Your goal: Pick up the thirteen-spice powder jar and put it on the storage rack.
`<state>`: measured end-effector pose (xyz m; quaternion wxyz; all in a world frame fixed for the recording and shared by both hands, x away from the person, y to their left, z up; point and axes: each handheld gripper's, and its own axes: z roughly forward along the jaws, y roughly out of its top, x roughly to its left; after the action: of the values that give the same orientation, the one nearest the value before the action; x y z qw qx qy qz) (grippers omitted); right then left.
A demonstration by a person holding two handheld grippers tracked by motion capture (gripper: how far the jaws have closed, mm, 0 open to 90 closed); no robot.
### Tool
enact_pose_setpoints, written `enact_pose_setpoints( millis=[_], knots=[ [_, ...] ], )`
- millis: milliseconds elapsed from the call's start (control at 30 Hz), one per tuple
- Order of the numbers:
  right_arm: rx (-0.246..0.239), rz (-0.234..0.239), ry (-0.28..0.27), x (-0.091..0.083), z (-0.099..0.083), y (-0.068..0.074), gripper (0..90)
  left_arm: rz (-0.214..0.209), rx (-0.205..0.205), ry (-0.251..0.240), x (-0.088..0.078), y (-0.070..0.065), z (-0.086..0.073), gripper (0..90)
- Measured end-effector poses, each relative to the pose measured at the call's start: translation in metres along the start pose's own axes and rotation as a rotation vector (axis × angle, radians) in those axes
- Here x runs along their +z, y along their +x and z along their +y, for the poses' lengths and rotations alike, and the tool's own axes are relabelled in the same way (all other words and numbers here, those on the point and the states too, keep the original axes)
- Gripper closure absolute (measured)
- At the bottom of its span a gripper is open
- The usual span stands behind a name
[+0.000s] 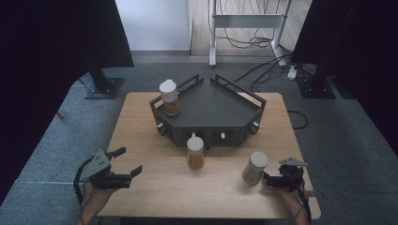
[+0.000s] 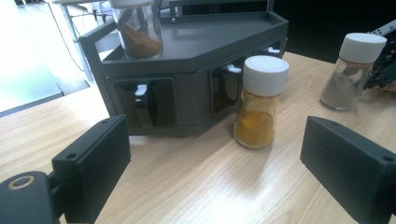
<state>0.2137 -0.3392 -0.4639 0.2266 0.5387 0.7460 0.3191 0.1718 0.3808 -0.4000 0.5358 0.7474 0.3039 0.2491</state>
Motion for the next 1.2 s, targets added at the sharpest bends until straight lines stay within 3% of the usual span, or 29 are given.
enact_pose_setpoints(
  millis=[767, 1200],
  knots=[
    [0.001, 0.0, 0.0, 0.0, 0.0, 0.0, 0.0, -0.001, -0.072, 0.028, 0.019, 0.004, -0.043, 8.3],
    [-0.001, 0.0, -0.001, 0.0, 0.0, 0.0, 0.0, 0.019, -0.075, 0.042, 0.025, 0.003, -0.055, 8.3]
  ],
)
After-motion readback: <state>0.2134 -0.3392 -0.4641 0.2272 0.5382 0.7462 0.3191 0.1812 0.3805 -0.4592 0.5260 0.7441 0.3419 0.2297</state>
